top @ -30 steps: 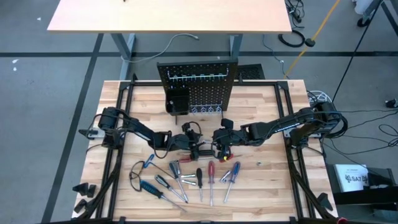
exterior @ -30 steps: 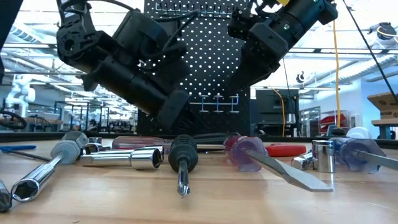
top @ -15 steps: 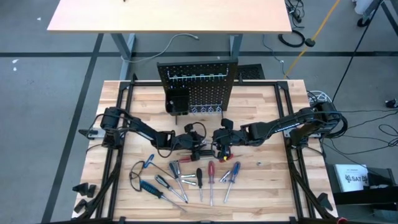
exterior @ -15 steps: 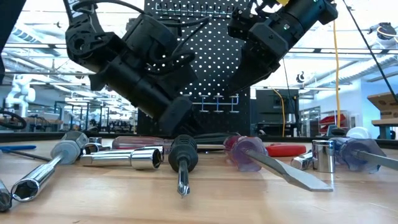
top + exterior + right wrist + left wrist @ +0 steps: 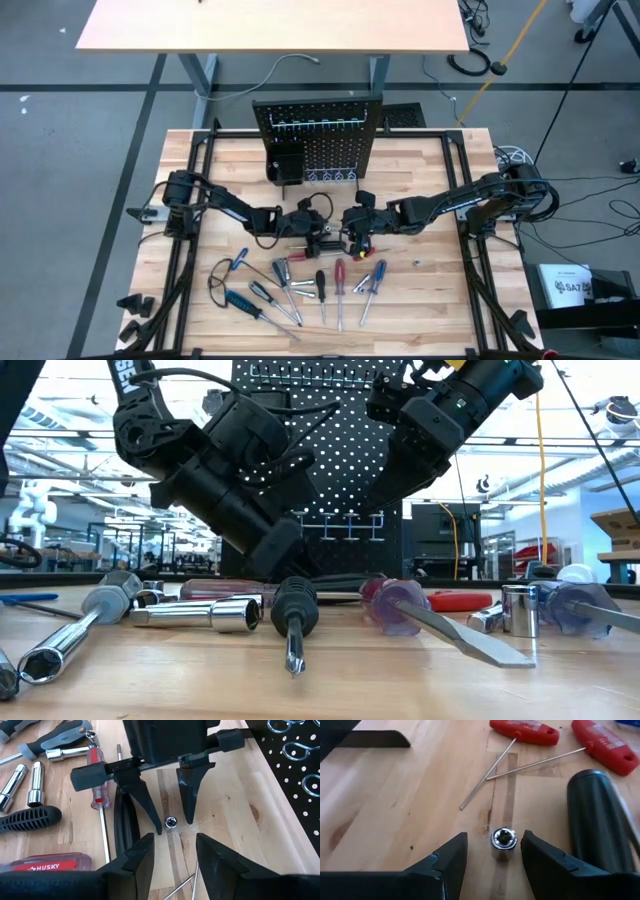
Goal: Hang tools onto peg board
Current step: Put the socket into the black bin on the pegboard
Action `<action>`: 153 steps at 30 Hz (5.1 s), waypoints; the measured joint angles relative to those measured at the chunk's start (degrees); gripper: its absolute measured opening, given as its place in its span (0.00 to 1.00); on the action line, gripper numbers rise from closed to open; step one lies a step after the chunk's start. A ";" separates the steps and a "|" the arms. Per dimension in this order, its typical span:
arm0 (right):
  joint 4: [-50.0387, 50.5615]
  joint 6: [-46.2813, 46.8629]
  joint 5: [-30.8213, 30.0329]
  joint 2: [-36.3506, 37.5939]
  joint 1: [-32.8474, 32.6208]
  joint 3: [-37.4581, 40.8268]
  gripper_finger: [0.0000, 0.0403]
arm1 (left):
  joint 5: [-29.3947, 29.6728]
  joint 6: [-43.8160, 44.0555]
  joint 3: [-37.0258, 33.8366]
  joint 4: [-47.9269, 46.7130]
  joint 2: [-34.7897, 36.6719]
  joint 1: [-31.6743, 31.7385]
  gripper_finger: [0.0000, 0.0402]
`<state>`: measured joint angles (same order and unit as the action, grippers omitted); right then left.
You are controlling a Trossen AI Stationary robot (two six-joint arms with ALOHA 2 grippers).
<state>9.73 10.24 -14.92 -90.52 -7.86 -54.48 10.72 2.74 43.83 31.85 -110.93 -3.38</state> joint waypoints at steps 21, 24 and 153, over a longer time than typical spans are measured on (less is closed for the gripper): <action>-0.02 0.00 0.00 0.00 0.01 0.00 0.34 | -2.69 -0.04 0.00 0.19 0.00 1.53 0.47; -0.02 0.00 0.00 0.00 0.00 0.00 0.34 | -3.28 -0.04 0.00 0.18 0.00 1.55 0.47; 1.43 2.70 0.02 0.22 0.00 0.00 0.34 | 15.80 2.63 1.19 -38.42 52.36 -24.99 0.40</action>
<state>11.16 12.94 -14.90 -90.30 -7.86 -54.47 26.52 5.38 45.02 -6.57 -58.57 -28.36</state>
